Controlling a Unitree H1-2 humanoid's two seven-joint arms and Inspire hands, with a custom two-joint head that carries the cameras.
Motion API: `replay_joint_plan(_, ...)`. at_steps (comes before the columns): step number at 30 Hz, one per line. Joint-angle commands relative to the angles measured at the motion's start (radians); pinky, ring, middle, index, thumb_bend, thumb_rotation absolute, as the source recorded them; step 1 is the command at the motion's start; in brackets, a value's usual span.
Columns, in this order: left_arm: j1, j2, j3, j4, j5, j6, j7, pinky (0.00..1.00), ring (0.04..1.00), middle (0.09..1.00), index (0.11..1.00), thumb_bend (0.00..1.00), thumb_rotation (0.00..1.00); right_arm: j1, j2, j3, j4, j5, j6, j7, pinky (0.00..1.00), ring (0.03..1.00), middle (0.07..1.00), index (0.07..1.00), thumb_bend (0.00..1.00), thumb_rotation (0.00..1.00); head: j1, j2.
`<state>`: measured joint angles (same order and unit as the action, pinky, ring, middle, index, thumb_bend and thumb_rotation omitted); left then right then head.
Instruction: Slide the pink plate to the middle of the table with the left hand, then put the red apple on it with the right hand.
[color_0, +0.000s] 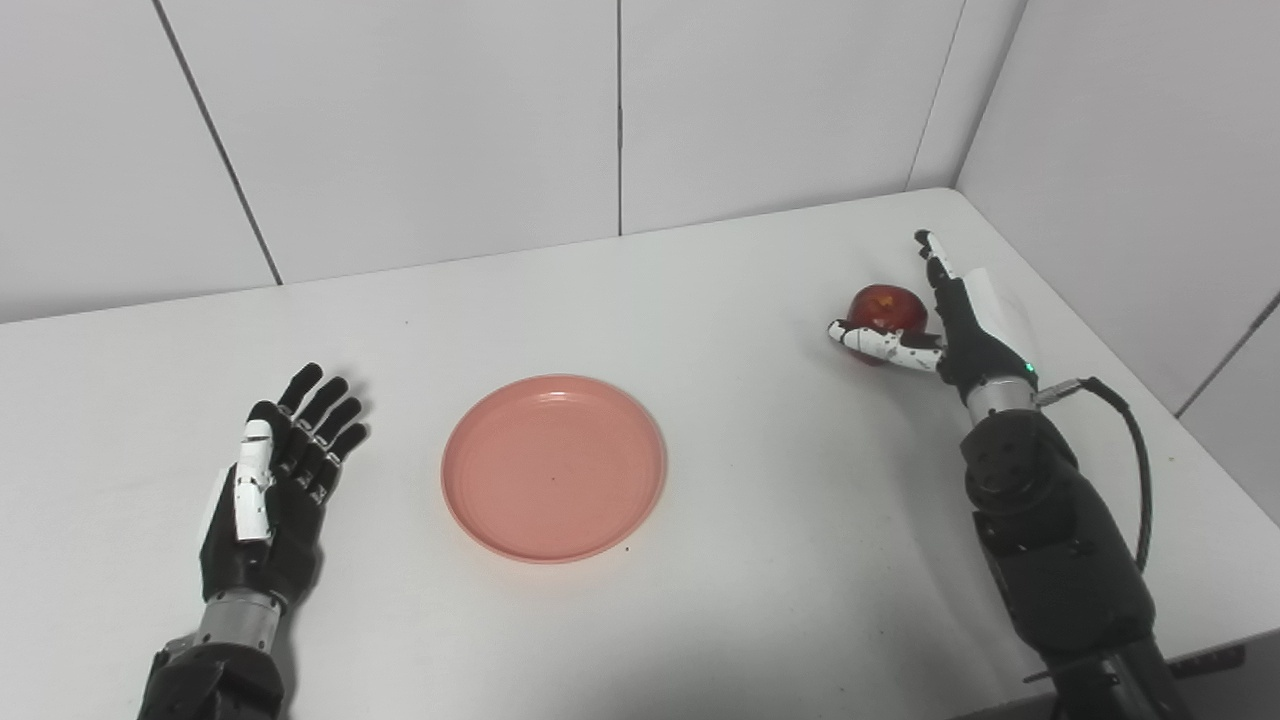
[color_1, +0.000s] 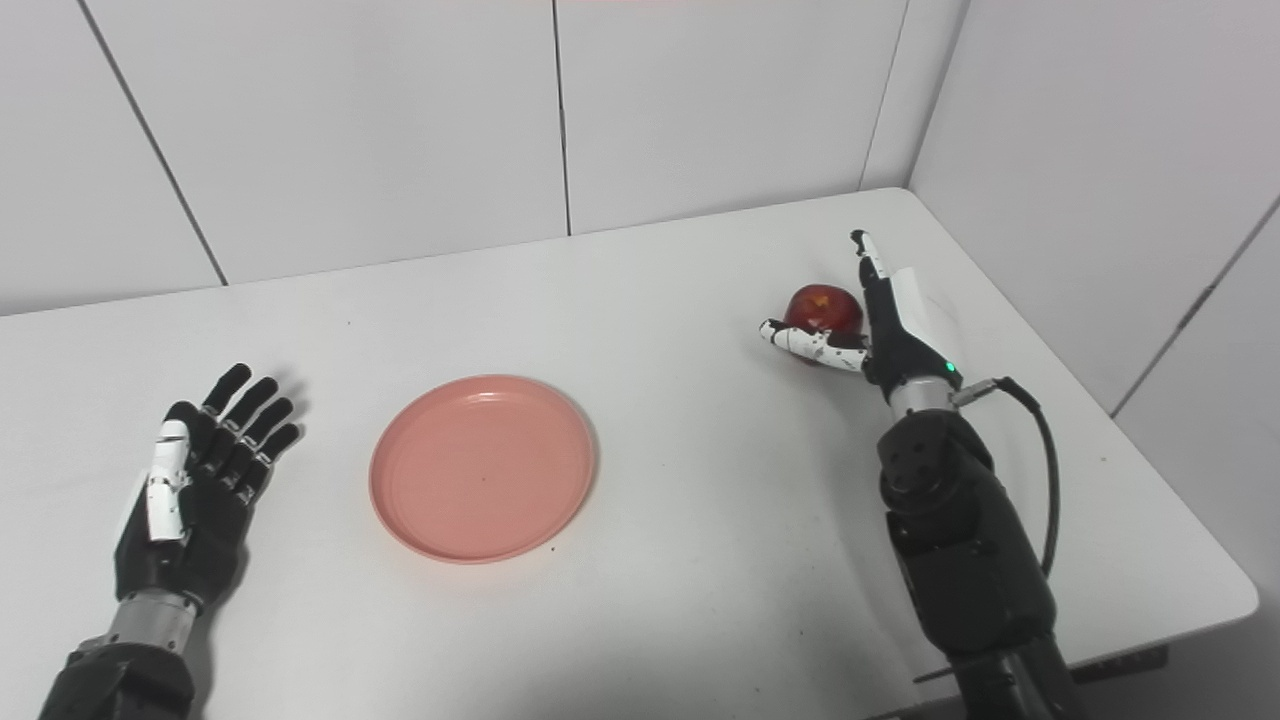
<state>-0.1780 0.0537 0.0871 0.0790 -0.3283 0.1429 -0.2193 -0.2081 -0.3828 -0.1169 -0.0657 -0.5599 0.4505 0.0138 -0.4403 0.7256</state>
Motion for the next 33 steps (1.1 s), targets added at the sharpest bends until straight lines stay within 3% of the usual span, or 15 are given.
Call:
replay_joint_plan(1,-0.005,0.007,0.000,-0.009,-0.002,0.002,0.000,0.89,0.885,0.887,0.870,0.36,1.00,-0.044,-0.027,-0.006,-0.002,0.003,-0.023,-0.030,0.79,0.898,0.937,0.964,1.00,0.52,0.001,0.002)
replay_joint_plan(33,0.000,0.006,0.001,-0.021,-0.009,0.015,0.001,0.89,0.884,0.885,0.870,0.38,1.00,-0.059,-0.028,0.016,0.048,0.030,-0.045,-0.098,0.73,0.827,0.857,0.860,1.00,0.43,0.006,0.005)
